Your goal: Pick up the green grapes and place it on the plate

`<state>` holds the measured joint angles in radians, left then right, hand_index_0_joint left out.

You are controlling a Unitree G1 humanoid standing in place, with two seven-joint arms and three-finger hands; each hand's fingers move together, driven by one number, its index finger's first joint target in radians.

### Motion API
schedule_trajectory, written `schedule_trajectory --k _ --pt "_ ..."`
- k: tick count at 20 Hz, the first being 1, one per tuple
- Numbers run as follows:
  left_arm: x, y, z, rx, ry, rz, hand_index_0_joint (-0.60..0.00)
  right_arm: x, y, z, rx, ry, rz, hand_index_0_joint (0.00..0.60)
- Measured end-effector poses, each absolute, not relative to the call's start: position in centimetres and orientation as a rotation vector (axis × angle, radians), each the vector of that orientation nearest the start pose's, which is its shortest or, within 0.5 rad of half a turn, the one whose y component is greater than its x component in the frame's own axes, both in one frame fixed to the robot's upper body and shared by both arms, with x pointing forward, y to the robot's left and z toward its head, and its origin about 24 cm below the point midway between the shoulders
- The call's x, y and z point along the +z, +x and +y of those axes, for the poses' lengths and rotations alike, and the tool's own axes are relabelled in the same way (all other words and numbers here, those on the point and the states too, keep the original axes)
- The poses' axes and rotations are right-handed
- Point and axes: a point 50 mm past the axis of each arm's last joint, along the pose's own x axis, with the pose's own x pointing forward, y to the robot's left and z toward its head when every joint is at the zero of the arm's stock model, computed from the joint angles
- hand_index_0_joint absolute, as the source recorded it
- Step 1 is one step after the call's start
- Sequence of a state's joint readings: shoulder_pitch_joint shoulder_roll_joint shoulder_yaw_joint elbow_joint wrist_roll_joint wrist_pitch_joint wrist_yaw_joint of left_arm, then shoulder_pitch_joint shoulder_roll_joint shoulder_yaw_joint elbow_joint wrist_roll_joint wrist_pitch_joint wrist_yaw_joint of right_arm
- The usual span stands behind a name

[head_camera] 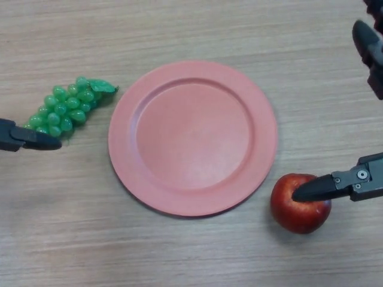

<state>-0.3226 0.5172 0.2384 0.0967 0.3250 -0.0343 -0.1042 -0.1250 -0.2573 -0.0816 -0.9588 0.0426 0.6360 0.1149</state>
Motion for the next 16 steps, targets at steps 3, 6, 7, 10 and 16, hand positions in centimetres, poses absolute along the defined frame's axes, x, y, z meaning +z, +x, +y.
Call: schedule_trajectory --k 3,6,7,10,16 --pt "13.7 30.8 27.9 0.146 0.976 -0.116 0.000 21.8 20.4 -16.1 0.125 -0.258 -0.436 0.000" --pt "13.1 31.7 28.1 0.122 0.983 -0.072 0.000 21.7 20.5 -16.1 0.125 -0.258 -0.433 0.000" --pt "13.4 32.0 28.1 0.121 0.981 -0.070 0.000 21.7 20.5 -16.1 0.125 -0.258 -0.433 0.000" --pt "14.2 33.1 27.9 0.110 0.966 -0.083 0.000 21.7 20.5 -16.1 0.125 -0.258 -0.431 0.000" --pt "12.8 33.6 27.4 0.095 0.934 0.026 0.000 21.6 20.5 -16.2 0.119 -0.258 -0.424 0.000"
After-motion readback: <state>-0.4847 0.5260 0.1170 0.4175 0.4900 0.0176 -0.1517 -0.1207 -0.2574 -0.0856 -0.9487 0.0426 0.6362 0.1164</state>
